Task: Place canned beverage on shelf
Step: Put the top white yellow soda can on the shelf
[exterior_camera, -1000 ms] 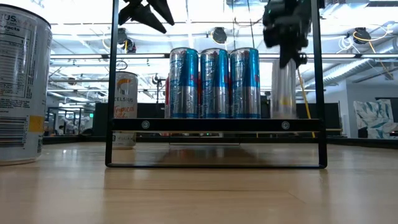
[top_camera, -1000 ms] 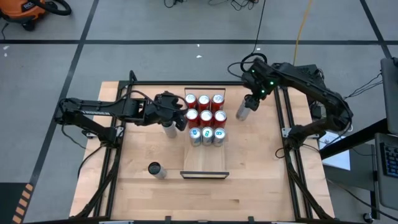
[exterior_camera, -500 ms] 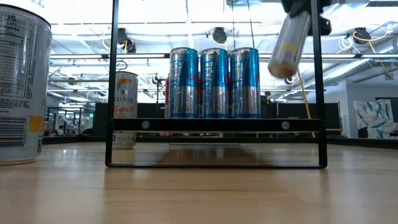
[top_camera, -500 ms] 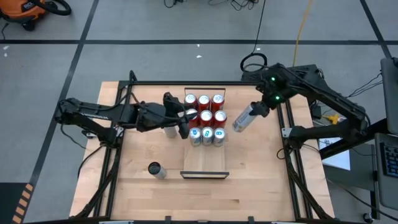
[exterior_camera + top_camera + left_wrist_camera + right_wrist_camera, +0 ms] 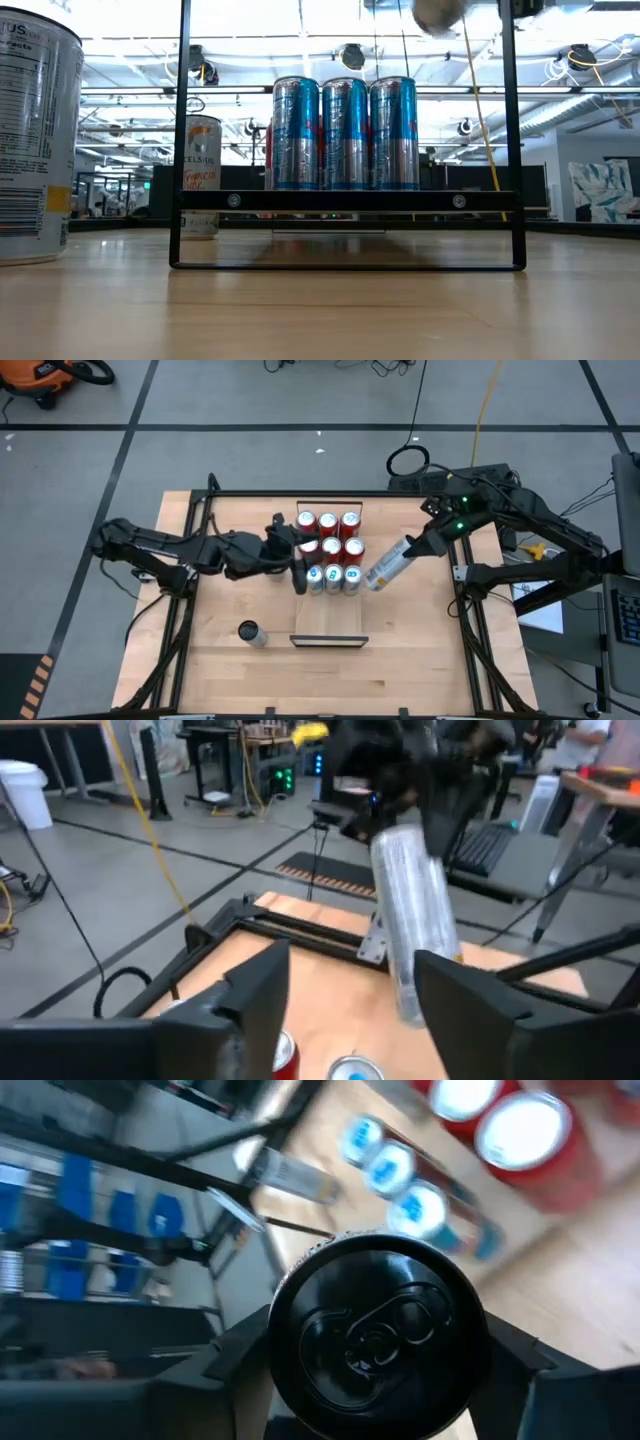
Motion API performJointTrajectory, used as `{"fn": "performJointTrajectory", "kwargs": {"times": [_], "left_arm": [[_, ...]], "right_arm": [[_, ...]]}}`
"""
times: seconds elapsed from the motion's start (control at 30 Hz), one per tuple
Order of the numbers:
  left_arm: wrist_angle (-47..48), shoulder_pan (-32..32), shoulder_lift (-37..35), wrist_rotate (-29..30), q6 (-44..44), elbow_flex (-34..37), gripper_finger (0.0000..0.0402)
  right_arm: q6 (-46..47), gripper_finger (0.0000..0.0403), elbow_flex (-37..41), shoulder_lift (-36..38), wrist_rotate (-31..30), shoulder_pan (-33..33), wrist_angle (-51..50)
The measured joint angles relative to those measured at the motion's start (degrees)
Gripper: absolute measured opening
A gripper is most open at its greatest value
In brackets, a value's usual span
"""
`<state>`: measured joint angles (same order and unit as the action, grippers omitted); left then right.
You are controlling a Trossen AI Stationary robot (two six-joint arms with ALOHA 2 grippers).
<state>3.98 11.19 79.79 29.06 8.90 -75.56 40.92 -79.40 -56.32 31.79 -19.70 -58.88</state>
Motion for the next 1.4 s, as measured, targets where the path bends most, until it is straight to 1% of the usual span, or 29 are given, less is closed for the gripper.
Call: {"fn": "performJointTrajectory", "kwargs": {"times": [0.17, 0.23, 0.33, 0.4, 0.53, 0.67, 1.0, 1.13, 1.23, 1.4], "left_arm": [[-3.3, 2.2, 2.4, 0.2, -0.7, 0.0, 0.0291], [-5.2, 2.9, 3.6, 0.7, -0.9, 0.0, 0.0317], [-6.4, 4.0, 4.9, 1.0, -2.2, 0.0, 0.0344], [-7.2, 4.5, 5.6, 1.5, -2.3, 0.0, 0.0352], [-7.1, 5.2, 6.4, 3.6, -2.3, 0.0, 0.0354], [-7.0, 5.2, 7.2, 8.4, -2.3, 0.0, 0.0354], [-6.9, 5.5, 7.3, 8.8, -3.4, 0.0, 0.0354], [-6.9, 5.9, 7.3, 9.2, -3.2, 0.0, 0.0353], [-6.9, 6.2, 7.3, 11.0, -3.2, 0.1, 0.0338], [-6.9, 6.2, 7.3, 11.7, -0.7, 0.1, 0.0283]], "right_arm": [[4.6, 0.0219, 0.0, -0.1, -0.4, 3.1, 9.1], [6.2, 0.0219, 0.0, -0.4, -1.5, 4.4, 13.0], [7.6, 0.0219, 0.0, -1.2, -4.3, 5.9, 17.6], [8.0, 0.0219, 0.0, -1.9, -6.0, 6.7, 20.0], [8.3, 0.0219, 0.0, -3.4, -8.0, 8.1, 22.6], [8.5, 0.0219, 0.0, -5.1, -9.0, 9.2, 25.5], [9.8, 0.0219, 0.0, -7.5, -10.9, 11.1, 31.7], [10.1, 0.0219, 0.0, -7.6, -10.9, 11.2, 32.1], [10.1, 0.0219, 0.0, -7.7, -11.0, 11.2, 32.1], [10.1, 0.0219, 0.0, -7.7, -11.1, 11.2, 33.3]]}}
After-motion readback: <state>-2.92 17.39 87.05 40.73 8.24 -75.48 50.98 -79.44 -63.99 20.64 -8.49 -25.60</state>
